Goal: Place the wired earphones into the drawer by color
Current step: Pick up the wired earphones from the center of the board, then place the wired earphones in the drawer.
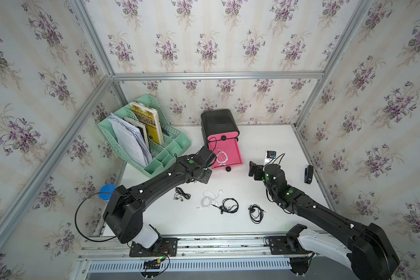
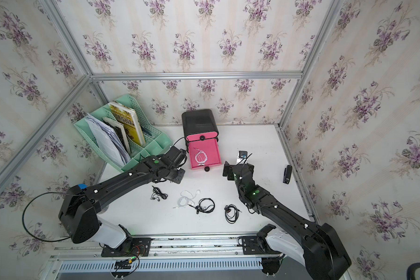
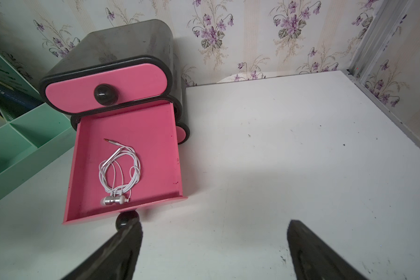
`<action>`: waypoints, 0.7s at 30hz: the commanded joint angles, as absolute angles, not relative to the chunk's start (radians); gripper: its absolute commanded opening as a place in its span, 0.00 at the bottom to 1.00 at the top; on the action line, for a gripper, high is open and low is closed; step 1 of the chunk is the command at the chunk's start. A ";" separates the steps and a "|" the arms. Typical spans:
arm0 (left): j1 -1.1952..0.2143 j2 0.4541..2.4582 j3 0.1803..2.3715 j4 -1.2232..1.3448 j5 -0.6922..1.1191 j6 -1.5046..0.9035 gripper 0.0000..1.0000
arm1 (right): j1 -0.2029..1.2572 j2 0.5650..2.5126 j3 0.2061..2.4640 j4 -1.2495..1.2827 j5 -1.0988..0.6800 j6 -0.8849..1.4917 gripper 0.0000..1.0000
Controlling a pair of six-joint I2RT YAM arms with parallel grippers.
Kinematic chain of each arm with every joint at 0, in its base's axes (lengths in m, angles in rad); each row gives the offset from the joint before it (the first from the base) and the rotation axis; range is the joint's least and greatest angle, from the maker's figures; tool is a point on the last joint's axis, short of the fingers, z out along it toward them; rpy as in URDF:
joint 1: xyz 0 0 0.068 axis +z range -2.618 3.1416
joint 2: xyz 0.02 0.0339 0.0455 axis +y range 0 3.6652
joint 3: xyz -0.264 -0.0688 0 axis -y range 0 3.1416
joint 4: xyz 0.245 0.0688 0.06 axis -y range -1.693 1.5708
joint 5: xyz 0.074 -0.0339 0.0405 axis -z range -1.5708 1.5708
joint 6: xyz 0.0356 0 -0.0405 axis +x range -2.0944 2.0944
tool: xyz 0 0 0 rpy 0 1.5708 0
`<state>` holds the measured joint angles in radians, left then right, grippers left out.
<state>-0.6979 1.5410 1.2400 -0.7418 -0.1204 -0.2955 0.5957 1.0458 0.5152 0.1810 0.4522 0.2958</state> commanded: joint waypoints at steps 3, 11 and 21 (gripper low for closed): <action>-0.698 1.586 1.332 -0.709 -0.130 -0.263 0.21 | 0.596 1.033 0.513 0.187 0.466 0.305 0.97; -0.698 1.725 1.485 -0.634 -0.111 -0.250 0.21 | 0.595 1.017 0.508 0.188 0.472 0.306 0.97; -0.698 1.898 1.629 -0.558 -0.119 -0.250 0.21 | 0.595 0.999 0.502 0.189 0.478 0.308 0.97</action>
